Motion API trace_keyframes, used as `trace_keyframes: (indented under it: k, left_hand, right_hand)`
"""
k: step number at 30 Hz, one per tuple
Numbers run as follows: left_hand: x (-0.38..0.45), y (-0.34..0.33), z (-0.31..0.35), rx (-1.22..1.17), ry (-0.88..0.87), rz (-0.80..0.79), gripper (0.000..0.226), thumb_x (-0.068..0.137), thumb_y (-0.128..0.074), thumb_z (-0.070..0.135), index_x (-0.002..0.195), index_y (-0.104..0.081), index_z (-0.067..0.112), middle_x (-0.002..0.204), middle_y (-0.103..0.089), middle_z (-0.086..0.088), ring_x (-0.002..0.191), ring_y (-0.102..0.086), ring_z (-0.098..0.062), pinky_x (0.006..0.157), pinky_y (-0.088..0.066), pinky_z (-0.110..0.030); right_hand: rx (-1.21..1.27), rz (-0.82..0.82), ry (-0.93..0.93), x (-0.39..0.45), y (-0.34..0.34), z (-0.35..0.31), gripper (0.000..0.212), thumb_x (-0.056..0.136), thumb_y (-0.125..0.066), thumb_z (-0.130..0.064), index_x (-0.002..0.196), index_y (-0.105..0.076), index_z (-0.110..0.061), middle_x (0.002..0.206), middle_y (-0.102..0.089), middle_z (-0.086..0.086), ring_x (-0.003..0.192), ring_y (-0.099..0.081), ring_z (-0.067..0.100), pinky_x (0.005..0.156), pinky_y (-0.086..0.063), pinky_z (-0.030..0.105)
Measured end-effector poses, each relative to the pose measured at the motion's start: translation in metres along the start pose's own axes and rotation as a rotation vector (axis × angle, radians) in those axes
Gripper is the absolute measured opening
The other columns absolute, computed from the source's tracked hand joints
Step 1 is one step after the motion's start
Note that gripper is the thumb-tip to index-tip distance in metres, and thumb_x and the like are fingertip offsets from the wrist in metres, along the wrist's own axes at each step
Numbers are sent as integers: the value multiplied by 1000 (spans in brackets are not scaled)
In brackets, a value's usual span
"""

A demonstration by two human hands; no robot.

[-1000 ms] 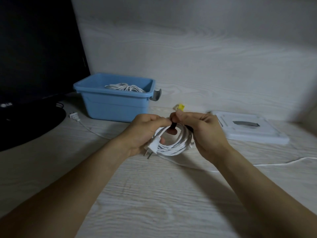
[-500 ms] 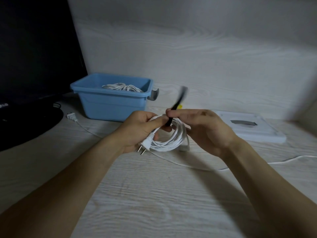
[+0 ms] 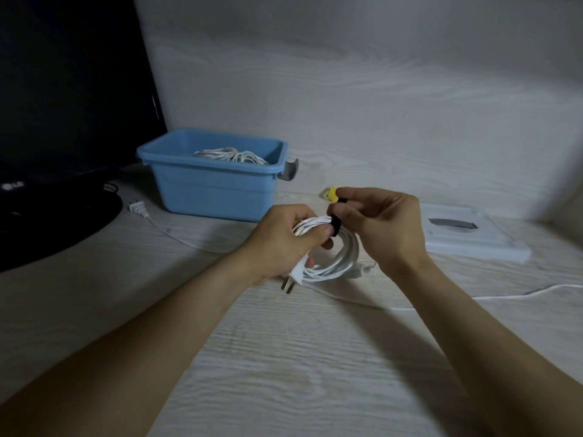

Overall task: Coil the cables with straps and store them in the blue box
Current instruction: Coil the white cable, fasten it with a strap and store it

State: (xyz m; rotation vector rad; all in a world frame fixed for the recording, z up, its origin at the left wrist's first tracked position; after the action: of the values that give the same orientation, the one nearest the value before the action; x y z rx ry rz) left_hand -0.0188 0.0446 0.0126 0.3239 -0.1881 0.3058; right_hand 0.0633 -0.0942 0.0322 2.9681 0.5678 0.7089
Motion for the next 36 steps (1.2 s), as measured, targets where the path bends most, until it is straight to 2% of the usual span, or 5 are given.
trace_keyframes:
  k: [9,16,21,30,36]
  left_hand:
    - [2,9,-7,235,-151,-14,10,88,-72,19,87,-65,12,67,-65,3,48,-58,-7,47,-46,-24]
    - [-1,-1,-11,403,-293,122,31,86,-64,0,82,-53,28,71,-59,10,68,-55,-4,57,-40,-22]
    - [-6,-6,-7,561,-438,246,24,85,-59,-2,93,-57,21,80,-55,6,82,-48,-18,64,-41,-33]
    - [-7,-2,-8,648,-457,342,21,85,-65,-1,98,-59,14,89,-65,-3,85,-50,-26,67,-48,-44]
    - [-6,0,-4,570,-506,354,3,90,-65,10,92,-64,10,84,-64,7,77,-55,-25,65,-43,-35]
  right_hand:
    - [70,-148,-167,-1,-7,14,16,88,-67,1,91,-75,-12,85,-77,10,77,-73,18,77,-60,30]
    - [358,-405,-617,3,0,16,22,73,-73,-15,94,-67,-9,84,-68,9,67,-64,19,60,-52,29]
    - [300,-225,-547,0,-7,15,9,85,-66,-7,91,-72,-6,83,-67,14,67,-62,22,60,-50,29]
    - [-36,-158,-259,0,-13,17,47,91,-66,-38,80,-70,7,87,-64,38,69,-56,27,73,-53,53]
    - [-213,-267,-284,-1,-14,19,67,100,-46,-51,91,-69,11,79,-70,21,73,-64,28,81,-53,49]
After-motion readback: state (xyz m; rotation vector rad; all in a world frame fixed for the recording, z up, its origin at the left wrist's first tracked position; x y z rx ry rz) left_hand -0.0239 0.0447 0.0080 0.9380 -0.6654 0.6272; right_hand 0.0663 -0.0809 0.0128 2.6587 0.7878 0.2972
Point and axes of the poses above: each hand's wrist, its own x-axis towards the middle knuckle, its own y-axis out of the back of the hand, z = x × y, the point moved 2 cm from there along x, towards the middle knuckle
